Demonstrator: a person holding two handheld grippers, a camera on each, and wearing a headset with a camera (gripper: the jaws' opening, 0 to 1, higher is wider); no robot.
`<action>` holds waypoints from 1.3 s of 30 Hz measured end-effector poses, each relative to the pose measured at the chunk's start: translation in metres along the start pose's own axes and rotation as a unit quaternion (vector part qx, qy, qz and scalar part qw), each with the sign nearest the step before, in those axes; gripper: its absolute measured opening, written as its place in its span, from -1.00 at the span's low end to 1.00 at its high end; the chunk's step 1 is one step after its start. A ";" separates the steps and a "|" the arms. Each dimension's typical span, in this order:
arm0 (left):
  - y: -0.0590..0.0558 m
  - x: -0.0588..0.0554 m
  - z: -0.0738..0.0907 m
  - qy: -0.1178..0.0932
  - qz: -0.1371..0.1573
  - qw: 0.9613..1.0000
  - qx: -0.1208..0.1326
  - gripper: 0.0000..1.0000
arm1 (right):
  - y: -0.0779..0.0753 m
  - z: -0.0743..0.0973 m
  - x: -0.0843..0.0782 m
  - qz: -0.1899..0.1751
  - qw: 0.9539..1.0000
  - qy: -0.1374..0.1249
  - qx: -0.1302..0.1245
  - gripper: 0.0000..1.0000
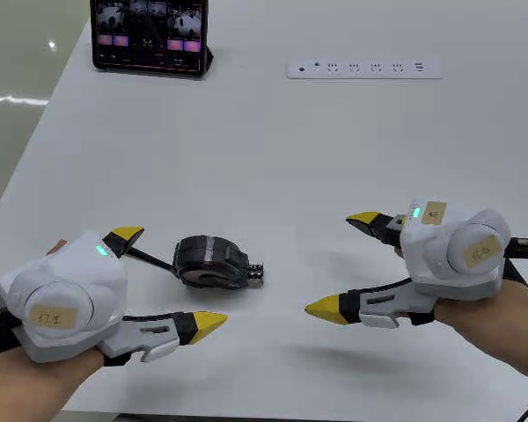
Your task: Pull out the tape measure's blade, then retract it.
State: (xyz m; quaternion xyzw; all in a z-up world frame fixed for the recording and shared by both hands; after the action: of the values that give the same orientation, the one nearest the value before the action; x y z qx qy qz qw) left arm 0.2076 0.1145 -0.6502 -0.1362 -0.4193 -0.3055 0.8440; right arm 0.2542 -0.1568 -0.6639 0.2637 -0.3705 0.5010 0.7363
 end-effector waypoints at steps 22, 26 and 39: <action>-0.002 -0.007 0.014 -0.002 0.001 0.999 -0.032 0.98 | 0.004 0.037 -0.015 -0.015 1.000 -0.008 -0.021 0.81; -0.002 -0.008 0.016 -0.004 0.003 0.999 -0.036 0.98 | 0.005 0.042 -0.017 -0.019 0.999 -0.009 -0.024 0.83; 0.001 -0.009 0.022 -0.009 0.013 0.999 -0.047 0.98 | 0.008 0.057 -0.027 -0.030 0.999 -0.016 -0.026 0.89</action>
State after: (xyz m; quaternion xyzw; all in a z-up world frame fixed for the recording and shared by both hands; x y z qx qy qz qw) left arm 0.1906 0.1298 -0.6439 -0.1839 -0.4100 -0.3127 0.8368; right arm 0.2245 -0.2117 -0.6529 0.2638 -0.3871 0.4643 0.7517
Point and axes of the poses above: the centre of the closed fingertips' face, and the gripper's own axes: z roughly backward along the fingers, y roughly to its left, x roughly out of its top, the point moved 9 cm from there along z, roughly backward along the fingers, and after that the axes turned 3 degrees about z, right-handed, at the moved point
